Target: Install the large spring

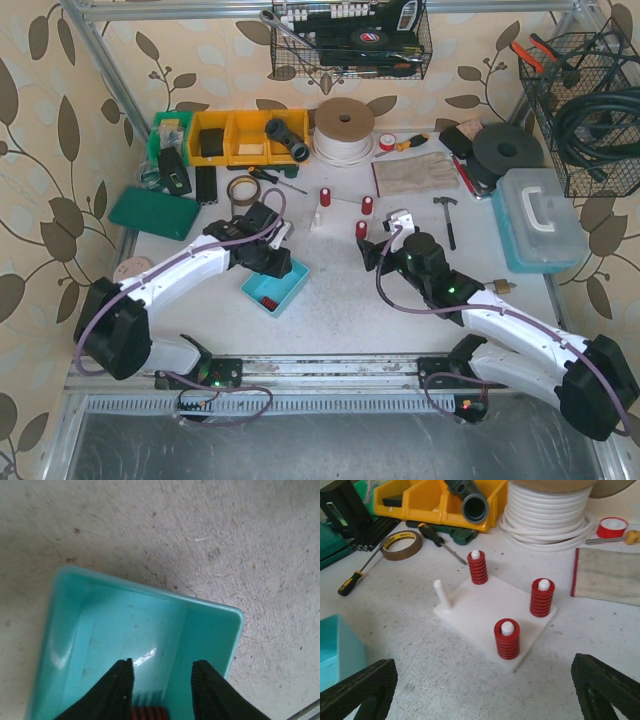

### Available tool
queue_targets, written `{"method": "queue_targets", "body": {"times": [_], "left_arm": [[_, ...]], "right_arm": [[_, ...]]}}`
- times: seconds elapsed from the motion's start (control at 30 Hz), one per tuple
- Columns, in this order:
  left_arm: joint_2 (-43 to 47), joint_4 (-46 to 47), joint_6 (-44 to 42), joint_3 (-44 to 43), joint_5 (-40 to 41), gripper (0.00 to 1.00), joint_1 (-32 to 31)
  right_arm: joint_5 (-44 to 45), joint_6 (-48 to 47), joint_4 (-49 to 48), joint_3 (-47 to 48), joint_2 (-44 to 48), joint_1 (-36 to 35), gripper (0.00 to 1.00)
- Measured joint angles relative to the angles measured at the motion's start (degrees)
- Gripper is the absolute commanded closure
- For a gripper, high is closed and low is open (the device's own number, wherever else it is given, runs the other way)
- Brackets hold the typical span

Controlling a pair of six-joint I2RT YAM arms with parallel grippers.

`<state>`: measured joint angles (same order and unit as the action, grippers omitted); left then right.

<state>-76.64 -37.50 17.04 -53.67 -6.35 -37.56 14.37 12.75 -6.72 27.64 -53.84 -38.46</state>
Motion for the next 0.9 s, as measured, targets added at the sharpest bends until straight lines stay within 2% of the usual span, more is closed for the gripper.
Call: {"method": "queue_targets", "body": {"times": [0.17, 0.3, 0.53, 0.9], "left_arm": [[-5.4, 1.3, -0.2, 0.2, -2.8, 0.52, 0.0], [-9.2, 2.1, -0.5, 0.3, -4.2, 0.49, 0.0], [-13.0, 2.0, -0.7, 0.5, -4.1, 0.51, 0.0], [-14.2, -1.7, -0.7, -1.1, 4.2, 0.58, 0.0]], "right_arm": [[-2.2, -0.3, -0.5, 0.0, -0.7, 0.0, 0.07], [-1.9, -0.4, -0.4, 0.0, -0.7, 0.0, 0.07], [-1.4, -0.4, -0.3, 0.0, -0.7, 0.0, 0.07], [0.6, -0.3, 0.7, 0.0, -0.7, 0.0, 0.07]]}}
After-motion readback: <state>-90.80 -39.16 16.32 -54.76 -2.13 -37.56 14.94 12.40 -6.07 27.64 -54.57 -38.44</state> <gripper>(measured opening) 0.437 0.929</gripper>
